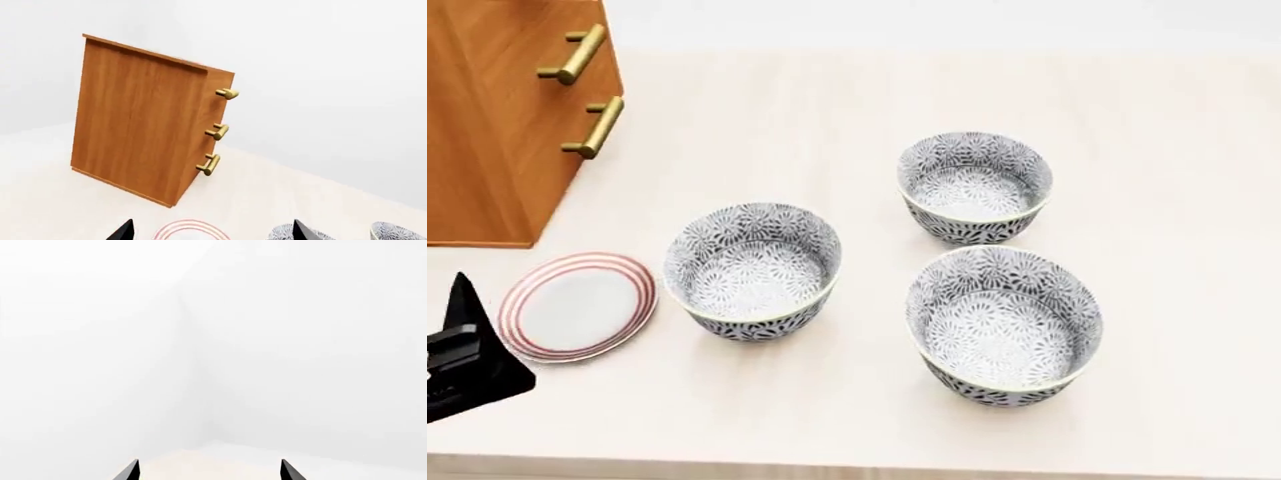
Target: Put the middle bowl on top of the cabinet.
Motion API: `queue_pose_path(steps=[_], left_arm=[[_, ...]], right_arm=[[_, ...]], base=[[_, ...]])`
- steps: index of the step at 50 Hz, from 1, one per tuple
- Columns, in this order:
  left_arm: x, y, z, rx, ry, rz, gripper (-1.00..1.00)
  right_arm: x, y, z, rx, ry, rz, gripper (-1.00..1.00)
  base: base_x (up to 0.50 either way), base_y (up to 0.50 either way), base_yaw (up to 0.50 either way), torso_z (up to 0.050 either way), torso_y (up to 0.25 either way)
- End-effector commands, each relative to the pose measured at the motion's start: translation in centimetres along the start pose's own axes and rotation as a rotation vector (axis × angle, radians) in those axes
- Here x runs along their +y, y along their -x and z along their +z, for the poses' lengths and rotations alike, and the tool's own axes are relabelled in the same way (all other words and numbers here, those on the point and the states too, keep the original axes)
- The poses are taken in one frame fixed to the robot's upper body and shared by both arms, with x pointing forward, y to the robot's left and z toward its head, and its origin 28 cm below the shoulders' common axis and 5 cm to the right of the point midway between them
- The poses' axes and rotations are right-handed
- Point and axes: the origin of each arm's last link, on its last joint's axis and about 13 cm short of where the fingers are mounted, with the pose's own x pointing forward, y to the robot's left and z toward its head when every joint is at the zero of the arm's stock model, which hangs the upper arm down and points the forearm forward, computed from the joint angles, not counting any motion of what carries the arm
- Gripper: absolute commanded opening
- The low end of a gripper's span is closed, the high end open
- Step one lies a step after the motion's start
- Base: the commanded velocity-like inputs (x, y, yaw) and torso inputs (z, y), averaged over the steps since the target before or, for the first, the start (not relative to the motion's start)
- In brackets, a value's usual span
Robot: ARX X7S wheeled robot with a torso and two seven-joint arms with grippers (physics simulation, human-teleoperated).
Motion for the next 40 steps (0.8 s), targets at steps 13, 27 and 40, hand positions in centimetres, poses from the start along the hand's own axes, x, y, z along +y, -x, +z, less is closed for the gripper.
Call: queue_pose_path(steps=[13,27,40], left_arm=[[0.5,-0.6,1.0,-0.048,0.036,0.071,1.0],[0.5,-0.7,1.0,-0.043,0.038,0.07,1.0],[0.6,-0.6,1.1,-0.037,0.045,0.07,1.0]], right_arm=[[-0.4,0.5,1.9,-0.088,0.065,-0.036,1.0],[-0.2,0.4,1.7,-0.097,0.05,-0.043,1.0],[-0.4,0.4,1.7,-0.078,0.073,-0.06,1.0]], base=[[0.0,0.32,0.0,0.0,0.0],[0.0,0.5,0.0,0.0,0.0],[0.0,0.03,0.0,0.0,0.0]])
